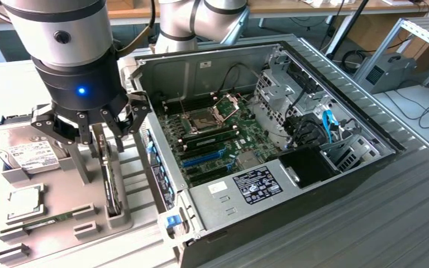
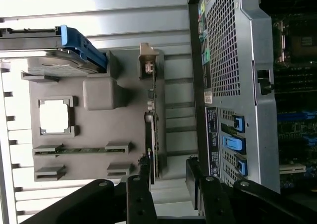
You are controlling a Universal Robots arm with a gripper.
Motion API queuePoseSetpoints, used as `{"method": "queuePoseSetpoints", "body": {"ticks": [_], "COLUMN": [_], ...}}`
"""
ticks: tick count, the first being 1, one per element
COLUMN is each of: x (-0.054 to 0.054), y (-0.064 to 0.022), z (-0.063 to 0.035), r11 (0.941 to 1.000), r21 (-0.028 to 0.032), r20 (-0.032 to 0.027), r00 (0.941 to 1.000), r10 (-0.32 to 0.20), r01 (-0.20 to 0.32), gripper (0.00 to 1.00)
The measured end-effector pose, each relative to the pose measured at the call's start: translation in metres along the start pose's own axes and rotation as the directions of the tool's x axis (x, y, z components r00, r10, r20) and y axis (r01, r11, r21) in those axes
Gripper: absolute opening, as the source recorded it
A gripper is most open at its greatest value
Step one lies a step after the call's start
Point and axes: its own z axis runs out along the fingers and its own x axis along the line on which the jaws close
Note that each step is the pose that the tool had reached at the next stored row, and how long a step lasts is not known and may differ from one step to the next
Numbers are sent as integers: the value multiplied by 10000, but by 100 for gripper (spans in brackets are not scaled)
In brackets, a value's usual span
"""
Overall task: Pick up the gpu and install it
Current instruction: 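Pick up the gpu and move the gpu toward the slot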
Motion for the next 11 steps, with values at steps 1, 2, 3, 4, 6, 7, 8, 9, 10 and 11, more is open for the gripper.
{"method": "queuePoseSetpoints", "body": {"ticks": [1,2,3,4,6,7,8,9,10,11], "x": [1,2,3,4,5,5,5,6,6,6], "y": [-1,-2,-2,-4,-6,-6,-6,-6,-6,-6], "z": [25,49,79,116,173,178,182,185,188,192], "r11": [10000,10000,10000,10000,10000,10000,10000,10000,10000,10000], "r21": [-1,0,0,0,0,0,0,0,0,0], "r20": [0,0,0,0,-1,0,0,0,0,0], "r00": [10000,10000,10000,10000,10000,10000,10000,10000,10000,10000], "r10": [0,0,1,0,0,-1,0,0,0,0], "r01": [0,0,-1,0,0,1,0,0,0,0], "gripper": [42,42,42,42,42,42,42,42,42,42]}}
